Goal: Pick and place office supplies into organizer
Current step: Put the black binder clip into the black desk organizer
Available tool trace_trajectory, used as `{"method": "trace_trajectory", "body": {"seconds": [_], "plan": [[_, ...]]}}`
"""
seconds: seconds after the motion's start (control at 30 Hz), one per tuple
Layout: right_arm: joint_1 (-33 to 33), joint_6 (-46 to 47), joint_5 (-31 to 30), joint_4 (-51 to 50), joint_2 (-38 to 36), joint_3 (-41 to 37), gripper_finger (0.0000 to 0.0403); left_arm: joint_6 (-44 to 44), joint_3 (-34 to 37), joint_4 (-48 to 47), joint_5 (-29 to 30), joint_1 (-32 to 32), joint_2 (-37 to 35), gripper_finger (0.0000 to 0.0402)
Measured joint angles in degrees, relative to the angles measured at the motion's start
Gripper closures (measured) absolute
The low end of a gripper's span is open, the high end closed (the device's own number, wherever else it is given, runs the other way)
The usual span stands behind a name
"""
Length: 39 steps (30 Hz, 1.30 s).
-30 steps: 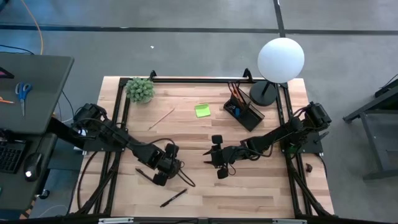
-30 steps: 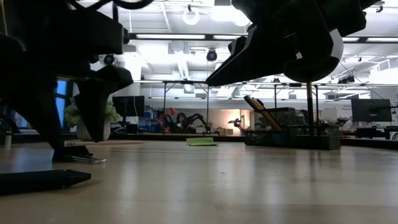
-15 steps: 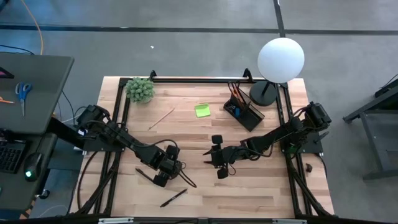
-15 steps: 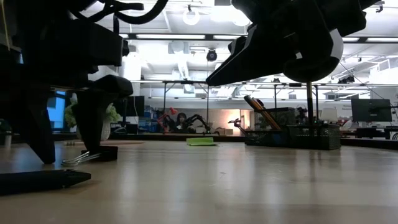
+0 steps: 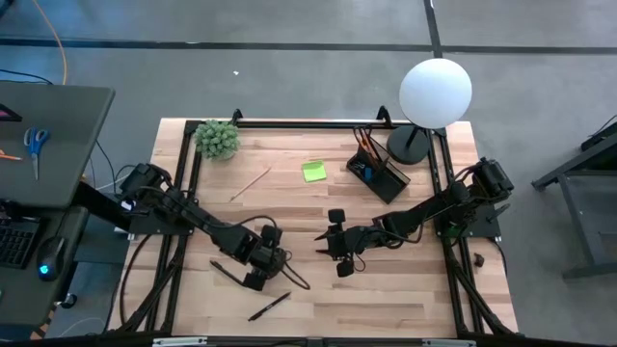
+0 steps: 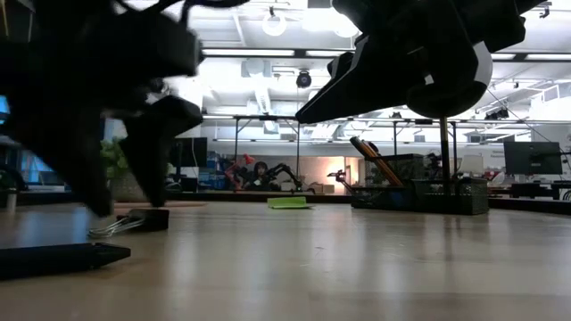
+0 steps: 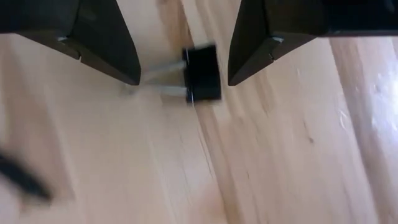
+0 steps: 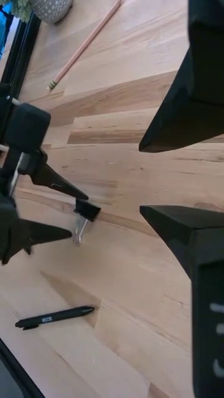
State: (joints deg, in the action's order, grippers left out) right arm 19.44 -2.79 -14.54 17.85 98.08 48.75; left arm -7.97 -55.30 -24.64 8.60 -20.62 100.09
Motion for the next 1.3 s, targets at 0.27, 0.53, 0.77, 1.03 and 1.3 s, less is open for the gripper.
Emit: {"method": "trace_trajectory", "body": {"seconds": [0.27,0.53,0.77,1.03,1.3], "plan": [[0.1,1.7,1.7,-0.6,0.0,0.0,0.0263,-7.6,-1.2,3.2,0.0,0.0,0.0,0.0170],[0.4,2.8,1.9,-1.8,0.0,0.0,0.0263,-32.9,-1.2,1.5,4.1,2.5,-0.1,0.0170],[0.5,3.0,1.4,-1.8,0.0,0.0,0.0263,-40.5,-1.2,-1.9,2.3,4.5,0.3,0.0170],[0.5,3.0,1.2,-2.2,0.0,0.0,0.0263,-40.4,-1.3,-1.5,-0.5,4.5,2.0,0.0170],[0.5,3.0,1.2,-2.2,0.0,0.0,0.0263,-38.6,-1.3,-1.5,-2.1,4.1,2.9,0.0170]]}}
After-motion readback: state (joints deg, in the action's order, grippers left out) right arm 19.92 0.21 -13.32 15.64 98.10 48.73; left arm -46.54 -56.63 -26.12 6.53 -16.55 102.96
